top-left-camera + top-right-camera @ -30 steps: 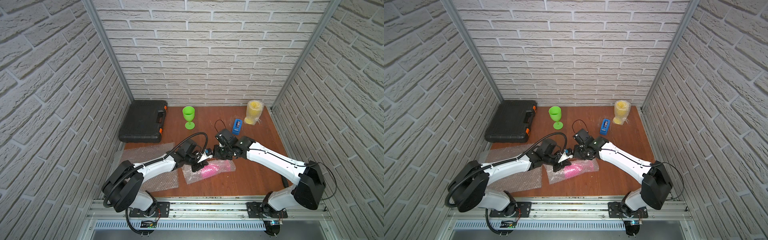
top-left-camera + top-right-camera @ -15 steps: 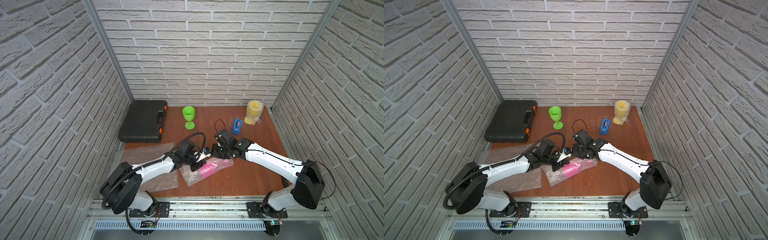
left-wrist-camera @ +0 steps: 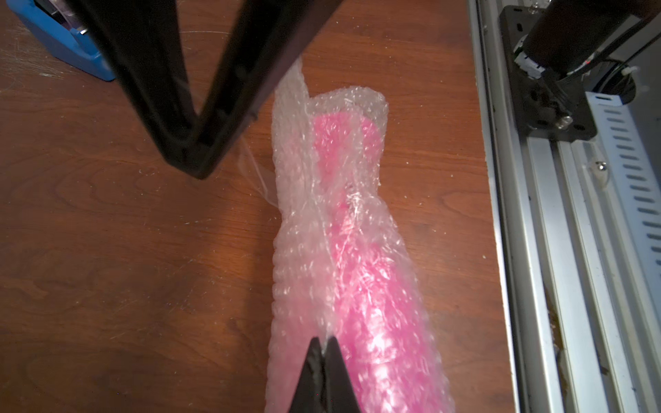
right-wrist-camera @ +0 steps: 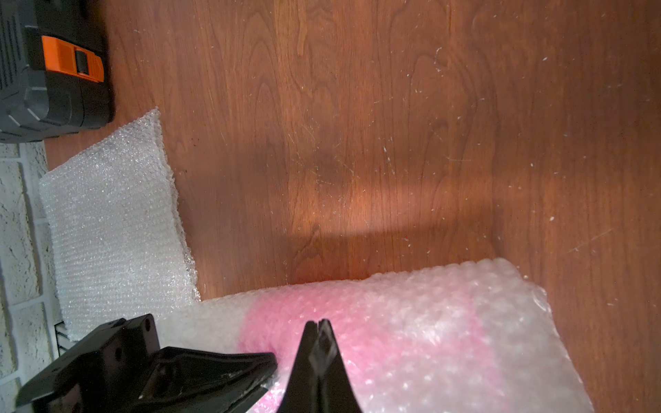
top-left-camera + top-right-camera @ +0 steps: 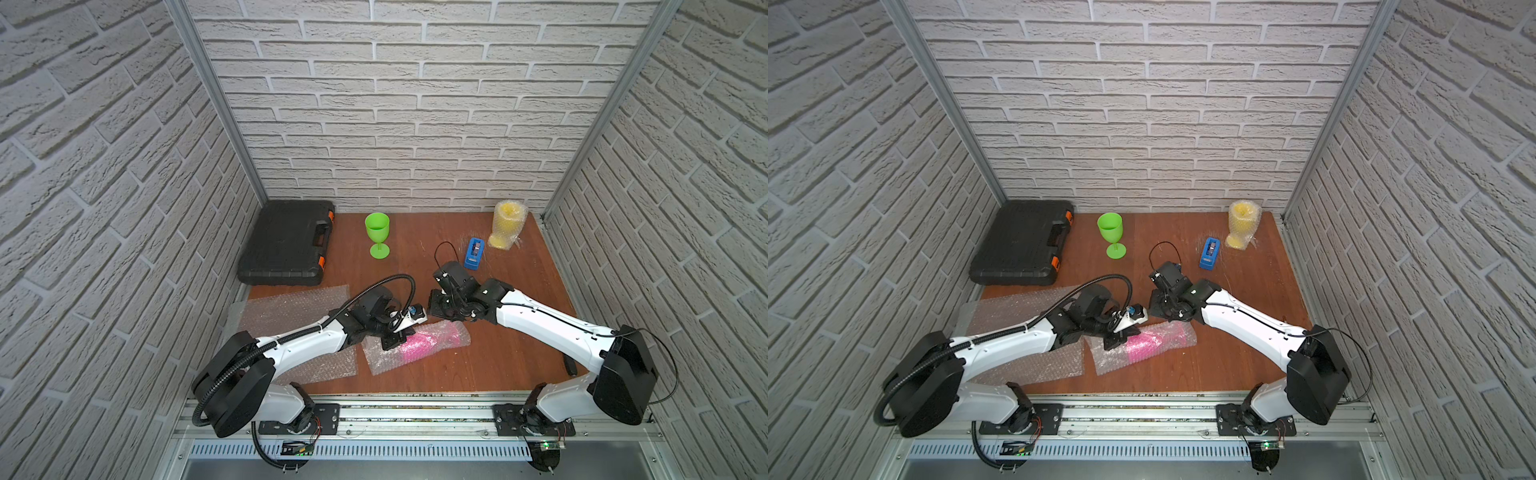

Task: Wrap wine glasses in bubble wrap
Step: Stick the tape on the bubble wrap.

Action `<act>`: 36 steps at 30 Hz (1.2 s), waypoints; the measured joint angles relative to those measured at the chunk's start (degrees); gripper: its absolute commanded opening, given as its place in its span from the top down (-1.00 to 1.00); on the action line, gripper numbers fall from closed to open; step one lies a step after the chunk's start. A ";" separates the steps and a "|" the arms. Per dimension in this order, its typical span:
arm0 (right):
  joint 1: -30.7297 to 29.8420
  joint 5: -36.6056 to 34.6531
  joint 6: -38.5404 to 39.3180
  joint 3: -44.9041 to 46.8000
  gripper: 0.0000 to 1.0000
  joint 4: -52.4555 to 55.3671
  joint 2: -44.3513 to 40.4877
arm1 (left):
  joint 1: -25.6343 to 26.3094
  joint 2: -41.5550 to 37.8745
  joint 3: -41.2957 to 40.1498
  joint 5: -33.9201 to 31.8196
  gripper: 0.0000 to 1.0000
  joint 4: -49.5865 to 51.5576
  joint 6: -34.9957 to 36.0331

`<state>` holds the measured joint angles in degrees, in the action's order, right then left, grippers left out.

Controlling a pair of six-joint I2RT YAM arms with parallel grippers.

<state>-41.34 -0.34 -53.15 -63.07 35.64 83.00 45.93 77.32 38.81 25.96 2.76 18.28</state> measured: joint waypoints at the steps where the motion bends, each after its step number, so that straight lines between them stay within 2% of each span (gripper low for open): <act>1: 0.04 0.31 0.09 -0.02 0.95 0.22 0.33 | 0.17 -0.07 0.00 -0.24 0.98 0.35 0.17; 10: 0.74 3.93 1.57 -0.59 0.95 1.38 7.13 | 1.79 -0.68 -0.04 -3.04 0.98 0.74 1.46; 16: 0.22 6.01 3.06 -0.59 0.82 1.88 11.10 | 3.02 -0.98 -0.04 -3.82 0.98 0.70 2.21; 18: 0.20 5.97 3.76 -0.59 0.70 2.40 11.41 | 3.06 -0.98 -0.04 -3.93 0.98 0.70 2.34; 22: 0.20 3.93 6.05 -0.59 0.23 5.42 11.41 | 3.37 -1.20 -0.22 -4.15 0.98 0.61 2.56; 28: 0.52 -1.95 10.78 -0.57 -0.28 12.55 11.06 | 3.63 -1.95 -0.85 -4.24 0.98 0.46 2.62; 32: 2.47 -4.85 13.68 -0.46 -0.43 17.57 8.13 | 3.76 -2.01 -0.96 -4.28 0.98 0.44 2.62; 36: 5.81 -5.90 15.74 -0.59 -0.44 21.35 2.60 | 3.74 -2.05 -0.98 -4.72 0.98 0.44 2.60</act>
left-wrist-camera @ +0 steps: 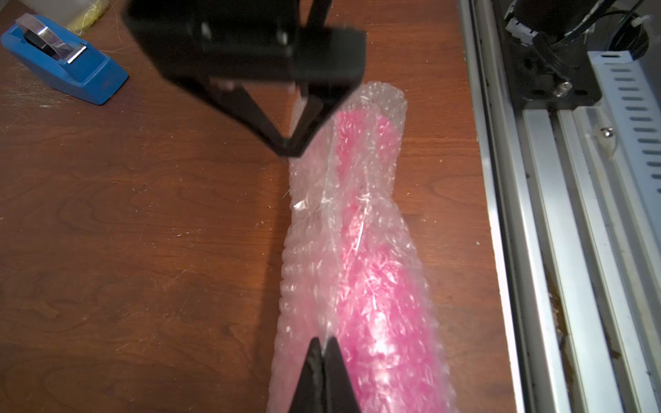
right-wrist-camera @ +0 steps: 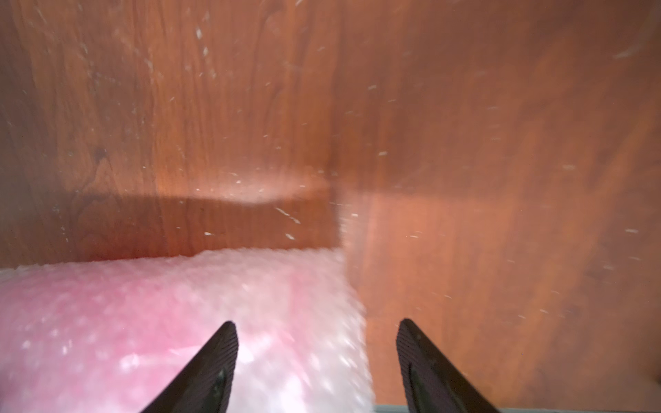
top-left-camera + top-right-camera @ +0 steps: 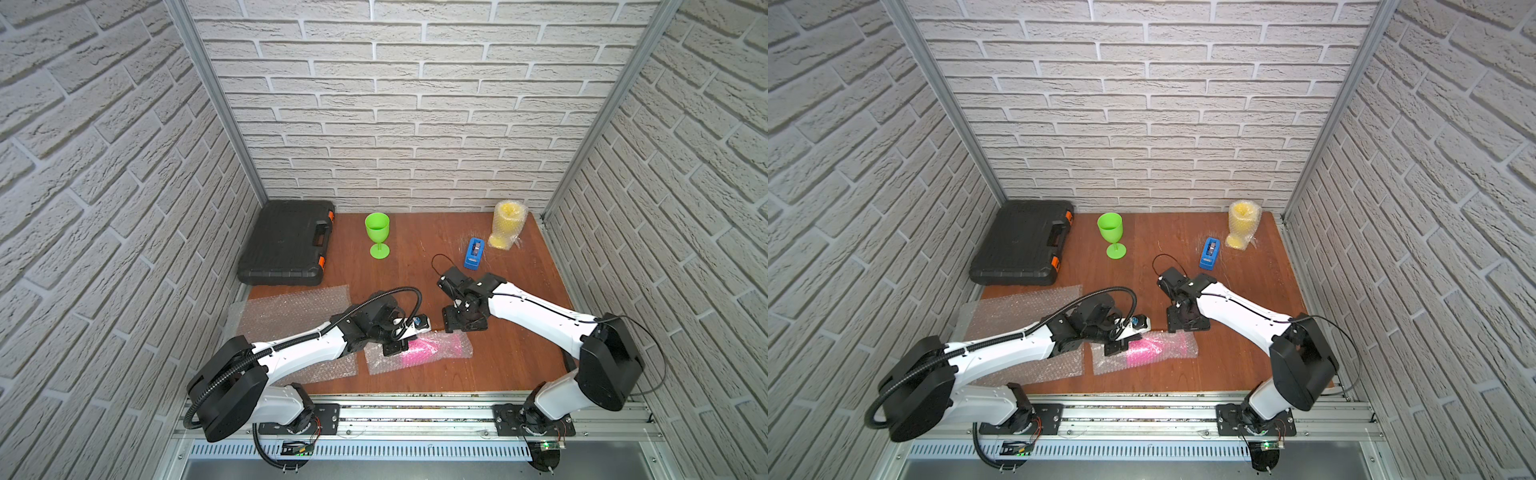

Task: Wrap wine glasses in bubble wrap
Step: Stick the tape on the bubble wrap.

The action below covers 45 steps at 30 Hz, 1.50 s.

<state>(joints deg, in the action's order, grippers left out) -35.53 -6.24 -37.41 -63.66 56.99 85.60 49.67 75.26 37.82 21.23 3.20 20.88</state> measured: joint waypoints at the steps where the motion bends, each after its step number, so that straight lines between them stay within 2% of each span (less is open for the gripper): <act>1: 0.72 -0.17 0.42 -0.22 -0.43 0.96 -1.46 | 0.00 0.00 -0.02 -0.13 0.98 0.00 0.02; 3: 1.99 -0.09 1.03 -1.09 -0.33 2.67 -3.89 | 0.00 0.00 -0.02 -0.24 0.98 0.02 0.02; 6: 2.36 2.80 1.86 -2.08 0.14 2.75 -7.37 | 0.00 0.00 -0.02 -0.35 0.98 0.02 0.09; 8: 2.34 8.22 1.99 -1.79 0.46 1.09 -9.75 | 0.00 0.00 -0.02 -0.39 0.98 0.04 0.11; 10: 2.08 14.82 1.09 0.50 0.63 -3.41 -12.13 | 0.00 0.00 -0.02 -0.39 0.98 0.04 0.11; 14: -0.17 27.12 -1.90 7.63 0.81 -12.81 -13.92 | 0.00 0.00 -0.02 -0.39 0.98 0.04 0.13; 19: -2.71 33.62 -4.39 12.87 0.95 -21.14 -10.93 | 0.00 0.00 -0.02 -0.39 0.98 0.04 0.15; 22: -3.34 33.03 -4.70 14.27 0.95 -23.39 -7.61 | 0.00 0.00 0.00 -0.42 0.98 0.04 0.15; 25: -3.43 29.16 -4.15 14.27 0.95 -21.00 -4.70 | 0.00 0.00 0.00 -0.42 0.98 0.04 0.15; 29: -3.43 25.59 -2.32 13.60 0.95 -15.04 -6.34 | 0.00 0.00 0.00 -0.42 0.98 0.04 0.35; 33: -3.32 22.77 1.73 8.83 0.76 -6.99 -9.40 | 0.00 0.00 0.02 -0.39 0.98 0.04 0.59; 39: -2.80 20.26 15.06 -0.55 0.56 -2.75 -11.43 | 0.00 0.02 0.02 -0.35 0.98 0.04 1.07; 41: -2.54 19.85 21.68 -2.78 0.32 -2.40 -10.36 | 0.00 0.02 0.02 -0.33 0.98 0.04 1.36; 45: -2.19 20.35 37.22 -4.70 0.01 -2.62 -5.81 | 0.00 0.02 0.02 -0.17 0.98 0.04 1.66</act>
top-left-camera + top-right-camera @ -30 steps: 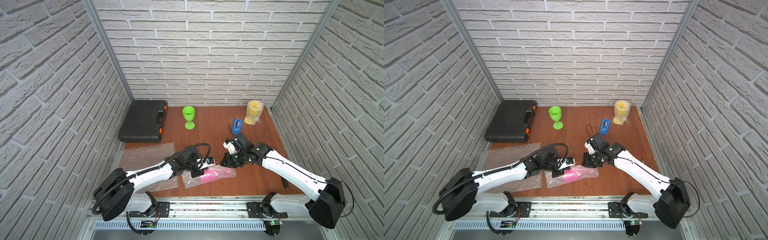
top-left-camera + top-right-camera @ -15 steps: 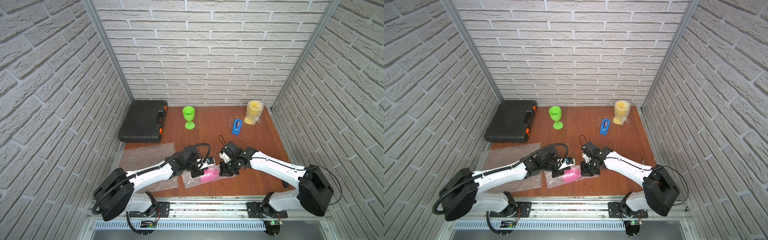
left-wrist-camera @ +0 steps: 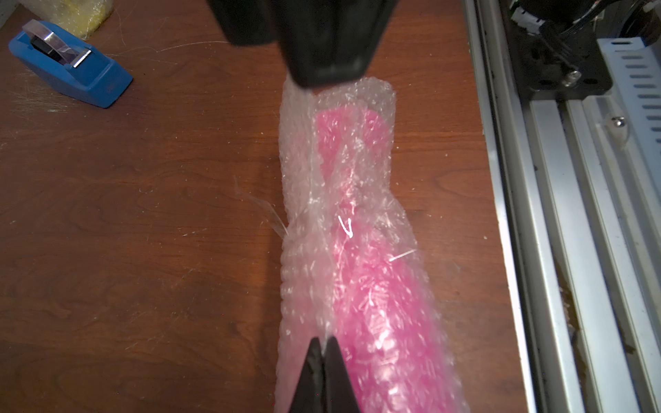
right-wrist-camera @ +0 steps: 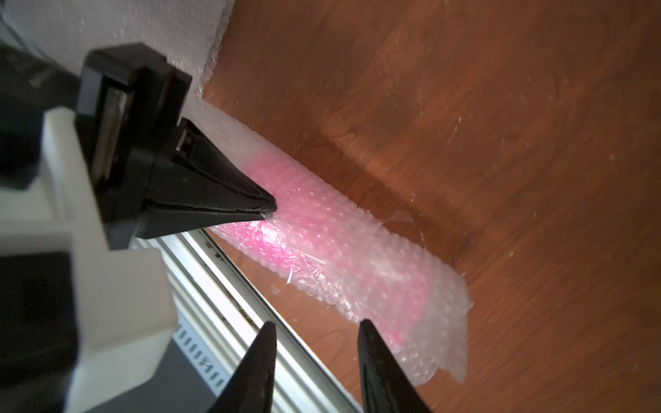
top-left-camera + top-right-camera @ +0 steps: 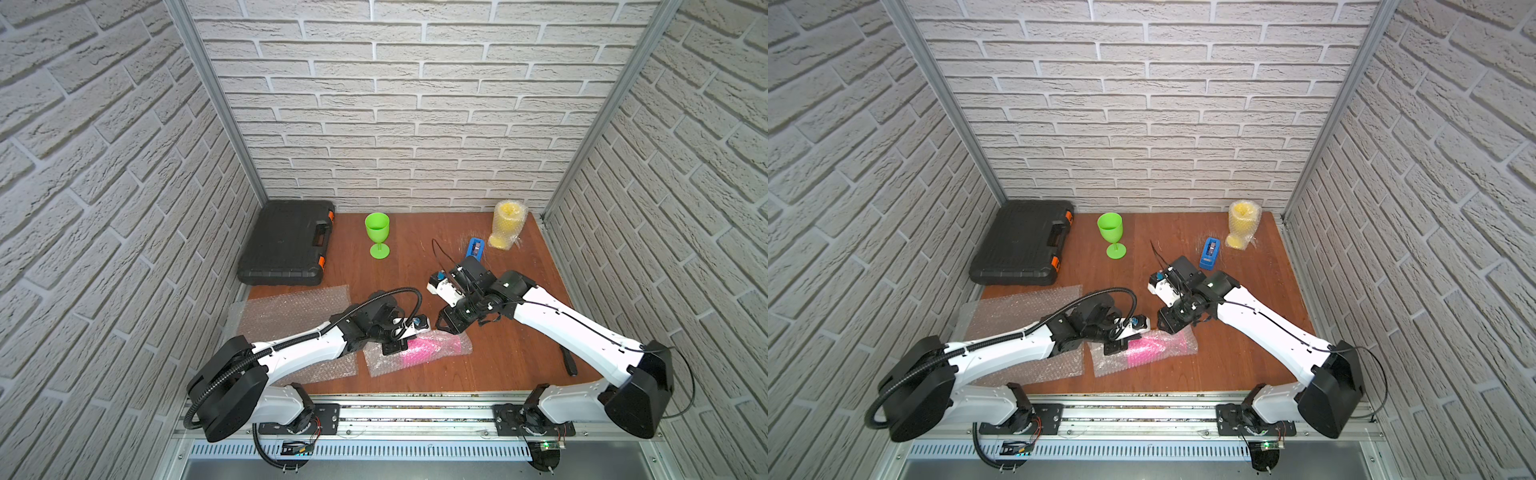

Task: Wrap wine glasses in bubble wrap
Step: Stick the tape on the bubble wrap, then pick up the bubble wrap from the center of the board.

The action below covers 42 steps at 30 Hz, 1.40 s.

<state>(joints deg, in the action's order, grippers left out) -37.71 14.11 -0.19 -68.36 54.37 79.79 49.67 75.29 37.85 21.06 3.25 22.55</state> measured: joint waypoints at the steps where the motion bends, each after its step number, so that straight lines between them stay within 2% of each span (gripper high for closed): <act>1: 0.00 -0.07 4.24 0.07 -0.05 -0.20 1.42 | 0.00 0.00 0.00 0.02 0.98 0.02 0.09; 4: 0.04 0.79 15.04 0.83 -0.31 -1.51 4.52 | 0.00 0.00 0.00 0.02 0.99 0.07 0.37; 5: 0.07 1.77 18.60 1.29 -0.61 -1.99 4.98 | 0.00 -0.02 0.00 0.02 0.99 0.11 0.39; 6: 0.07 2.78 21.49 1.62 -0.76 -2.25 5.09 | 0.00 -0.02 0.00 0.02 0.98 0.13 0.44; 9: 0.07 5.53 29.66 1.90 -0.78 -2.58 5.14 | 0.00 -0.15 0.00 0.02 0.98 0.22 0.81; 12: 0.07 7.08 34.88 1.95 -0.61 -2.97 5.88 | 0.00 -0.24 0.00 0.02 0.99 0.33 0.92; 14: 0.07 7.43 37.70 1.95 -0.36 -3.19 7.76 | 0.00 -0.24 0.00 0.09 0.98 0.46 1.36; 16: 0.17 7.58 39.56 1.97 -0.29 -3.08 10.14 | 0.00 -0.24 0.00 0.17 0.98 0.42 1.33; 18: 0.22 7.56 41.22 2.19 -0.13 -3.21 12.41 | 0.00 -0.24 0.00 0.37 0.99 0.42 1.42; 23: 0.22 7.58 43.30 2.58 0.61 -3.28 14.19 | 0.00 -0.24 0.00 0.44 0.98 0.44 1.29; 26: 0.22 8.09 43.67 2.75 0.90 -3.63 14.12 | 0.00 -0.44 0.00 0.46 0.96 0.63 1.40; 28: 0.22 8.48 43.58 3.13 0.95 -3.91 13.81 | 0.00 -0.68 0.00 0.31 0.85 0.83 1.27; 33: 0.39 9.92 42.66 5.05 0.95 -4.79 10.69 | 0.09 -3.96 0.02 -0.94 0.34 2.80 1.14; 38: 1.36 12.31 40.57 7.15 0.95 -6.25 4.39 | -0.66 -13.94 0.09 -3.48 -0.25 6.82 0.35; 42: 3.65 14.29 37.99 10.16 0.95 -10.21 -1.22 | -2.45 -22.62 0.24 -4.33 -0.60 9.18 -1.31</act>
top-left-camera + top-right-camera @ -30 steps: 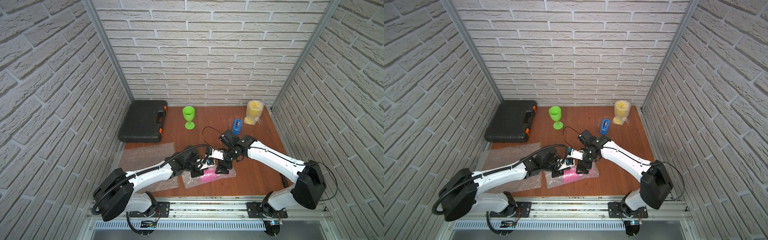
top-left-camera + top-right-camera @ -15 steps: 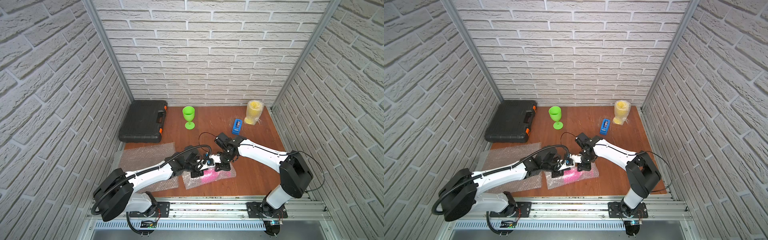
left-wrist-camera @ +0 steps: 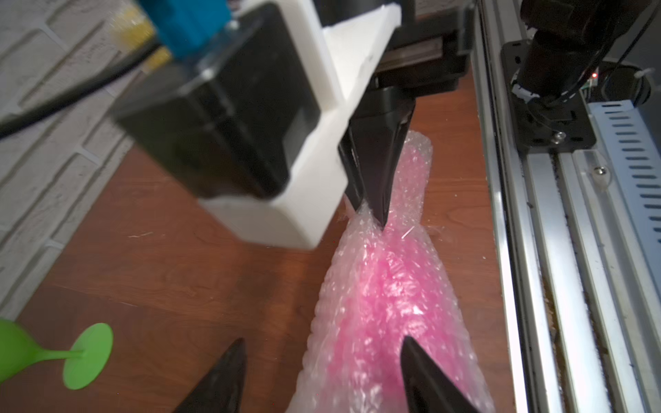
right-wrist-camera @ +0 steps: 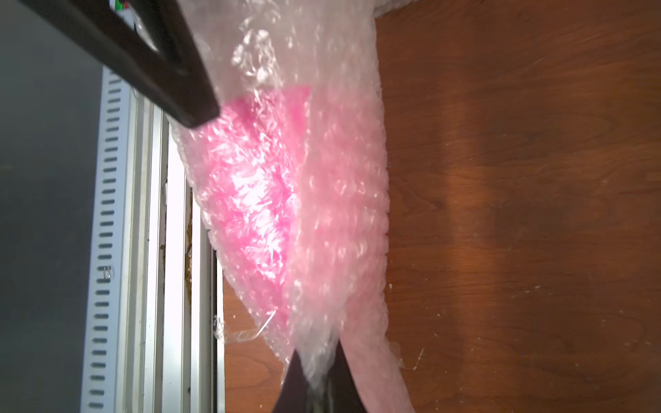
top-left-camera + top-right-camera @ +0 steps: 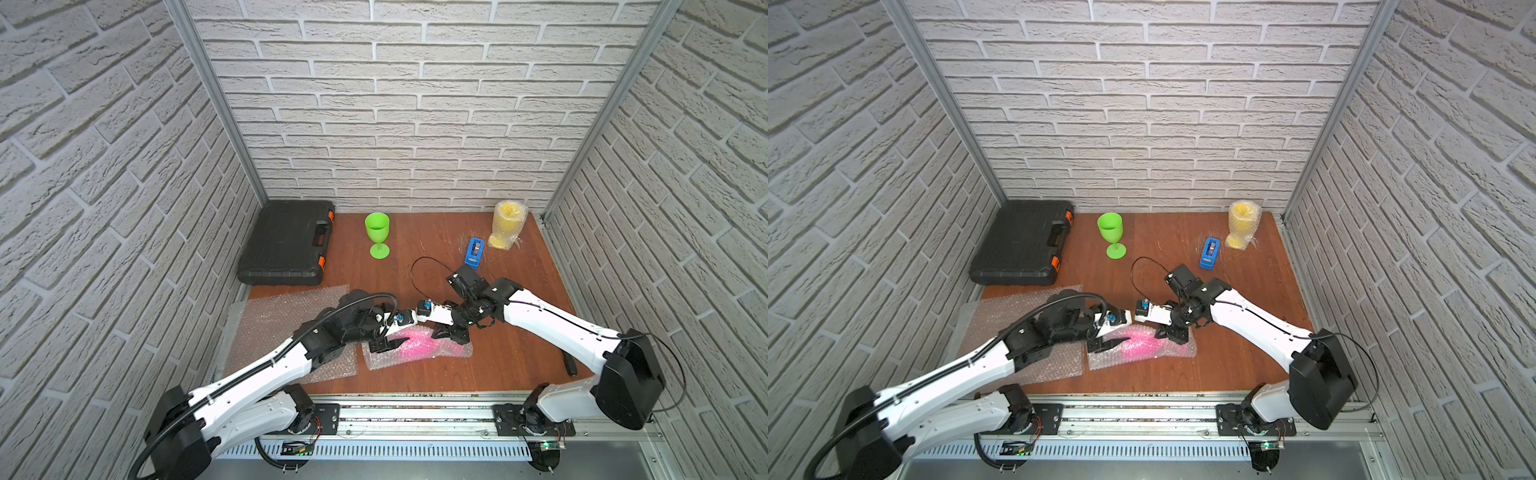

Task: Wrap wine glasses in bubble wrap
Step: Pick up the bubble wrap from the center of the board, then wrap the wine glass in bubble wrap.

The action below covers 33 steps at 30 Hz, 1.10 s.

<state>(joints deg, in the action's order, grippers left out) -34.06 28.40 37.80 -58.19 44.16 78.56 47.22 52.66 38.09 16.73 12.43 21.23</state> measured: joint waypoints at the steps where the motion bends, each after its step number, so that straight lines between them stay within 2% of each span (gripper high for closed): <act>1: 0.92 0.26 -0.74 0.98 0.95 -1.36 -1.73 | -0.61 -2.23 0.11 -0.20 -0.67 0.66 -0.66; 5: 3.82 1.05 -4.17 4.76 0.95 -7.69 -8.46 | -4.42 -10.08 0.90 0.11 -0.96 2.75 -5.90; 12: 4.74 1.29 -5.99 8.39 0.95 -15.87 -16.81 | -14.80 -16.85 2.49 6.58 -0.96 3.02 -20.44; 20: 4.74 4.15 -5.86 8.83 0.95 -17.44 -18.29 | -25.38 -14.86 1.27 20.28 -0.96 -1.05 -34.12; 25: 4.72 4.90 -5.86 8.83 0.95 -17.40 -18.43 | -27.28 -11.23 -1.86 30.23 -0.96 -8.68 -41.16; 29: 4.72 4.87 -5.86 8.83 0.95 -17.38 -18.40 | -27.30 -8.31 -2.36 35.74 -0.93 -12.57 -44.22; 31: 4.72 4.85 -5.88 8.81 0.95 -17.38 -18.36 | -27.30 -7.06 -2.36 37.79 -0.83 -13.88 -45.05; 33: 4.72 4.76 -5.90 8.81 0.95 -17.38 -18.16 | -27.30 -6.19 -2.36 39.10 -0.64 -14.62 -45.55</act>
<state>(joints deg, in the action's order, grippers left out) -29.34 33.17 31.90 -49.39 26.79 60.40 19.92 46.48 35.73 55.83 -2.20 -24.32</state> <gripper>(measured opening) 0.061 0.898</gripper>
